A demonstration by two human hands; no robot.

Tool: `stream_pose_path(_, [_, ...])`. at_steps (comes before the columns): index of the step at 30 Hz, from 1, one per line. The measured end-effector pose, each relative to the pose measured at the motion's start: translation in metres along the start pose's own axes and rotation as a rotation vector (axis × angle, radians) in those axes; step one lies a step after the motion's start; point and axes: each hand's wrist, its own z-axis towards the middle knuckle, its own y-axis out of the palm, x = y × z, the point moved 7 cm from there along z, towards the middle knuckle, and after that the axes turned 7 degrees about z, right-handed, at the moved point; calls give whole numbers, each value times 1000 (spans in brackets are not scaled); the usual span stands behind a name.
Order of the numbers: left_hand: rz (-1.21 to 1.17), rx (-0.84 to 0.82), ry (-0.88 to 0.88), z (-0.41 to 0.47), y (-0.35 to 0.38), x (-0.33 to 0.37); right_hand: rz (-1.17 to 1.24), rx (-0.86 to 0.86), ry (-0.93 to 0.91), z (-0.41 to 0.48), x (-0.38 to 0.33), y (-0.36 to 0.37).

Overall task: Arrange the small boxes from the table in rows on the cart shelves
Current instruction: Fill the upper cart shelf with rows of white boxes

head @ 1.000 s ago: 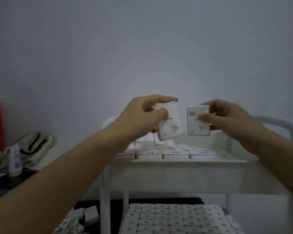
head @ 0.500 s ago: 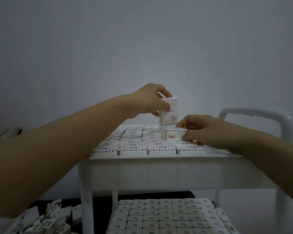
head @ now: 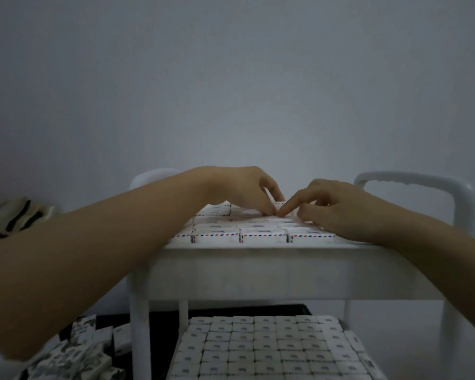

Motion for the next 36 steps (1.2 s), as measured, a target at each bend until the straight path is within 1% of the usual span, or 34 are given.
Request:
stream_pose_path(2, [24, -14, -12, -1, 1, -1, 56, 46, -2, 0, 2, -3])
stream_pose_path(5, [9, -53, -42, -6, 3, 0, 128, 68, 25, -1, 4, -4])
stream_pose_path(7, [-7, -47, -61, -9, 1, 2, 111, 98, 23, -1, 0, -6])
stream_pose_path(10, [14, 2, -53, -13, -3, 9, 2, 213, -61, -5, -23, -11])
stream_pose_path(12, [31, 34, -41, -21, -7, 14, 7, 296, -154, -11, -48, -11])
stream_pose_path(14, [69, 104, -11, -39, -19, 20, -23, 371, -259, -19, -74, -7])
stream_pose_path(16, [108, 211, 22, -70, -39, 24, -38, 441, -343, -30, -96, -1])
stream_pose_path(20, [150, 438, 60, -147, -73, 10, 111, 518, -484, -58, -136, 18])
stream_pose_path(21, [168, 521, 73, -170, -78, 3, 147, 503, -509, -62, -147, 27])
stream_pose_path(23, [187, 636, 84, -214, -80, -19, 218, 411, -530, -65, -168, 56])
stream_pose_path(26, [123, 694, 77, -268, -60, -70, 284, 204, -550, -63, -196, 120])
stream_pose_path(28, [77, 718, -15, -293, -34, -123, 294, 67, -518, -57, -207, 174])
stream_pose_path(30, [14, 698, -175, -310, 3, -188, 286, -36, -398, -41, -207, 231])
stream_pose_path(33, [-71, 606, -458, -329, 66, -293, 263, -206, -115, 0, -190, 316])
stream_pose_path(34, [-89, 590, -531, -335, 83, -324, 242, -229, -38, 15, -181, 340])
stream_pose_path(36, [-110, 582, -626, -343, 110, -368, 202, -214, 106, 43, -160, 373])
